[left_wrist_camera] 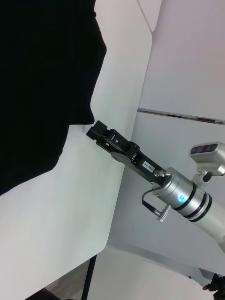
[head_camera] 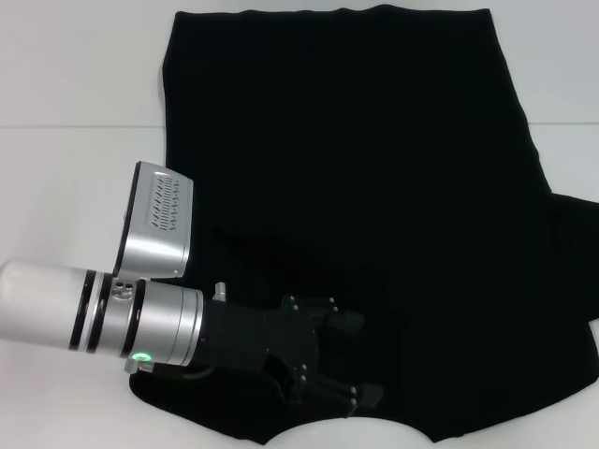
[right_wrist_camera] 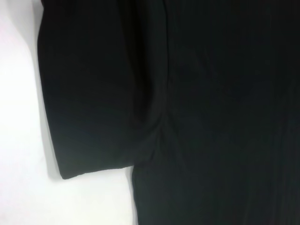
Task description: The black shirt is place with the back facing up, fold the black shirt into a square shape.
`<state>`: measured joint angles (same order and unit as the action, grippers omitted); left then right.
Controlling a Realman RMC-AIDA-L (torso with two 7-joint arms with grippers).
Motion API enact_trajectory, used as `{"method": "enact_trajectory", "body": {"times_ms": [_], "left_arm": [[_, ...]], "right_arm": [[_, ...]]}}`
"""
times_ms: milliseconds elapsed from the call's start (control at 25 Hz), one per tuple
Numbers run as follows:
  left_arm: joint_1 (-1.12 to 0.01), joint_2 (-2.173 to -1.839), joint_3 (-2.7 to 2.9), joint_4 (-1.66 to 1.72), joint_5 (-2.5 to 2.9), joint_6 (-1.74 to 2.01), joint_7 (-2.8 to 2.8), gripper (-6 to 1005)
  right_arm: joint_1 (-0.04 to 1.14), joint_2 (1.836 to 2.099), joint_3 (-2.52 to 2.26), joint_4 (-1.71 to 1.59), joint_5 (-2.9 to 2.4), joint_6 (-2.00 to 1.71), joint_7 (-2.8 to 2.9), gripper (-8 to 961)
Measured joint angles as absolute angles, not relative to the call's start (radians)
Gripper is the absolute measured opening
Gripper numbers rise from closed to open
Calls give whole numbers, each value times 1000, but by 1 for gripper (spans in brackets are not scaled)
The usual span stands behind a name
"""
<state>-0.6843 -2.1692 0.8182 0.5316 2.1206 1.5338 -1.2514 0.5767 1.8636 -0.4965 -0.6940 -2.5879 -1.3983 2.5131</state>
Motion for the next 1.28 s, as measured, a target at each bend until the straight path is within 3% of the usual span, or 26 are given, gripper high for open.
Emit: {"method": "enact_trajectory", "body": {"times_ms": [240,440,760,1280], "left_arm": [[-685,-2167,815,534,2116,1532,-1253,950],[-690,-2166,814,535,2115,1515,-1271,950],[-693,-2164,814,537,2114,1511,-1276,950],[-695,-2164,815,537,2114,1508,-1278,949]], "right_arm": [[597,1864,-505,-659,-2588,-1349,2517,942],[602,1869,-531,-658,-2588,-1330,2518,784],[600,1868,-532,-650,-2588,-1313,2520,332],[587,1866,-520,-641,-2585,-1269,2511,71]]}}
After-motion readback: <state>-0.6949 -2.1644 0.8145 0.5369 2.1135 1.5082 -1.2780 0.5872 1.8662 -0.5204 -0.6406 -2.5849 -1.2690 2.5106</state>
